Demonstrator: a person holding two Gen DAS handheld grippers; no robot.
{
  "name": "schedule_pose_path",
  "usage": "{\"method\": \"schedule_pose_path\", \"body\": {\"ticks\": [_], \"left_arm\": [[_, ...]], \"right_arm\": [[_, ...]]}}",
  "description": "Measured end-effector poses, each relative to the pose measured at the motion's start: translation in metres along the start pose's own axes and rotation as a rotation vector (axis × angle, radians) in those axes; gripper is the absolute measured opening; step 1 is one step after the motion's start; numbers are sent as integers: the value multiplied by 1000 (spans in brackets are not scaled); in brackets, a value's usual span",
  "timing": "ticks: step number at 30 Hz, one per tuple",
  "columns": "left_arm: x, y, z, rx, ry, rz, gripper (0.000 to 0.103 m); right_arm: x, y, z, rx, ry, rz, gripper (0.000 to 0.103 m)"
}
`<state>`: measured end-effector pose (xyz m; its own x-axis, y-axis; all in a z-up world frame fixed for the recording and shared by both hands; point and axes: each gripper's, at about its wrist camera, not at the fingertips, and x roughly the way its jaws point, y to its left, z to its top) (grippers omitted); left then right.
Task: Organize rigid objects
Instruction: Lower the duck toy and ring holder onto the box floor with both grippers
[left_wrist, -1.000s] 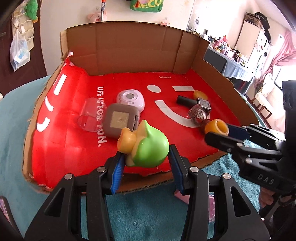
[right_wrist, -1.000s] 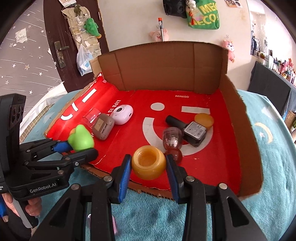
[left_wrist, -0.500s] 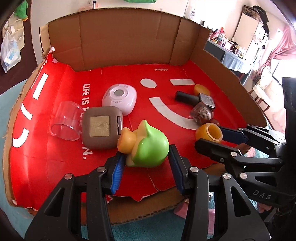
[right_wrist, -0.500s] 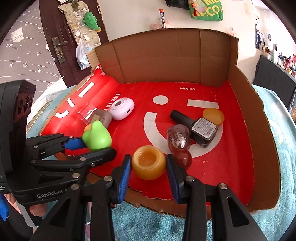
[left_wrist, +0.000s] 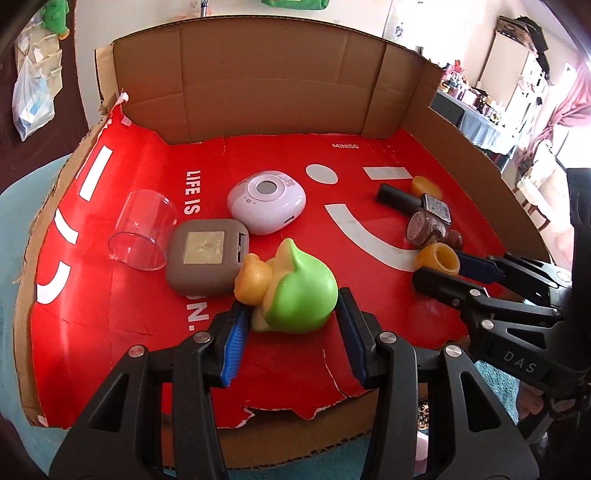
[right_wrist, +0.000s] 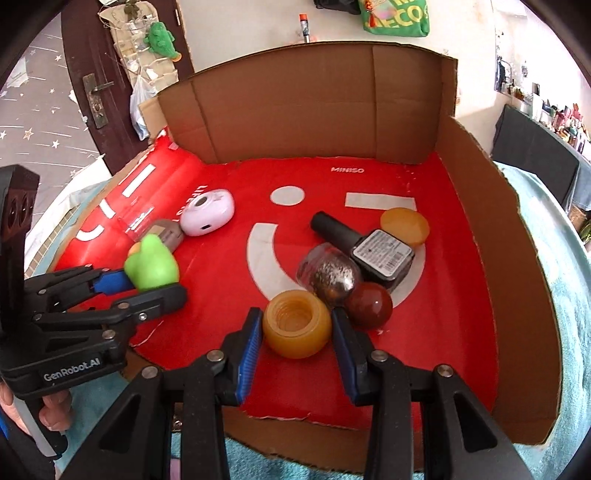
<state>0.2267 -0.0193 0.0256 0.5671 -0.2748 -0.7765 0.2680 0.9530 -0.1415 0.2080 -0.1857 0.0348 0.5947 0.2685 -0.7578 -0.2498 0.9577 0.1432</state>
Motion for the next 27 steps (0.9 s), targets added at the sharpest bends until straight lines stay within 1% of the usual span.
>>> {"method": "schedule_pose_path", "body": {"ticks": [4,17,20,23,27], "left_arm": [[1,1,1,-1,-4,29,44],[3,3,4,-4,-2,38,44],[5,2,6,-5,-1,56,44],[7,2,7,0,-1,93,44],[8,4,9,-1,-4,107,44]], "right_arm": [[2,-2,2,7,-4,-13,40],[3,1,1,-11,-6,-36,40],[4,2,2,-12,-4,-38,40],[5,3,2,-18,-7,-44,40],[6,4,2,-28,-14,-55,40]]}}
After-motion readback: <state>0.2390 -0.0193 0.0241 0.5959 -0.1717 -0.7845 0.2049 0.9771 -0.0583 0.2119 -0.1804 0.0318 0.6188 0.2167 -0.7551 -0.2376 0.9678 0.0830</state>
